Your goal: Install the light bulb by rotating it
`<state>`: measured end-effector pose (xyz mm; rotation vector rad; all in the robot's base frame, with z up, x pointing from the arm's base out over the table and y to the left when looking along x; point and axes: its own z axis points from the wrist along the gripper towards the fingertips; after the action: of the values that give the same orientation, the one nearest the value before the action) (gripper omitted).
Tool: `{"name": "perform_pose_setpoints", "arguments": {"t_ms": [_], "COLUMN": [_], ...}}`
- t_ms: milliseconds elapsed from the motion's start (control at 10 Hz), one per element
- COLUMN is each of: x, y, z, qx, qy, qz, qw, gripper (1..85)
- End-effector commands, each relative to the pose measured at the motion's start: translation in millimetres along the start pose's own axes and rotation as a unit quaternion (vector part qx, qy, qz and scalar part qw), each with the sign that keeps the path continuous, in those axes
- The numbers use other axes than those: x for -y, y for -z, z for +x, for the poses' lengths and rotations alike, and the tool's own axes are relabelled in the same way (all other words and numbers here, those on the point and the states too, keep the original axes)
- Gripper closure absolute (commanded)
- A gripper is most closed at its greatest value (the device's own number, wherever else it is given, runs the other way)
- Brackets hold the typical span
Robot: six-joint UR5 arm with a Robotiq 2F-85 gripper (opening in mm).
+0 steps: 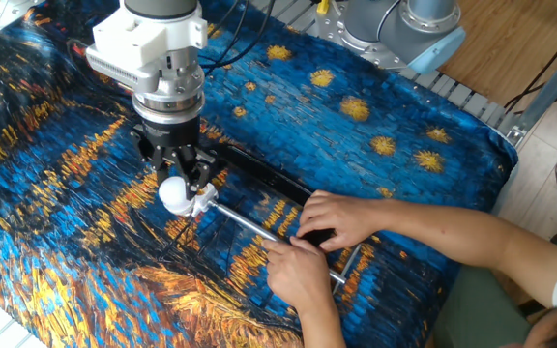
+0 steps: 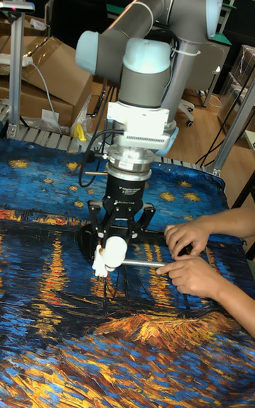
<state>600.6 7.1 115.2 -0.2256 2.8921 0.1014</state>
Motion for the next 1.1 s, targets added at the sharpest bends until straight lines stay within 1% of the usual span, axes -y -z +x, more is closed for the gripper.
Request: {"name": "perform_pose_setpoints", "arguments": {"t_ms": [0,200,400,500,700,800,1000], "x": [1.0,3.2,5.9,6.9,8.3,10.9,13.1], "y": [-1.5,0.8,2.9,3.8,5.2,8.2,18.4], "z": [18.0,32.5,39.9,41.7,42.4,39.2,35.4], "qx": [-0.022,-0.049,-0.062,-0.066,-0.069,-0.072,-0.084], "qy": [-0.009,-0.011,-0.013,-0.013,-0.012,-0.009,-0.003], "qz": [-0.014,-0.010,-0.006,-0.005,-0.001,0.008,0.020], "qw": [0.9996,0.9987,0.9980,0.9977,0.9975,0.9974,0.9963], "gripper": [84.7,84.7,84.7,84.7,84.7,84.7,84.7]}}
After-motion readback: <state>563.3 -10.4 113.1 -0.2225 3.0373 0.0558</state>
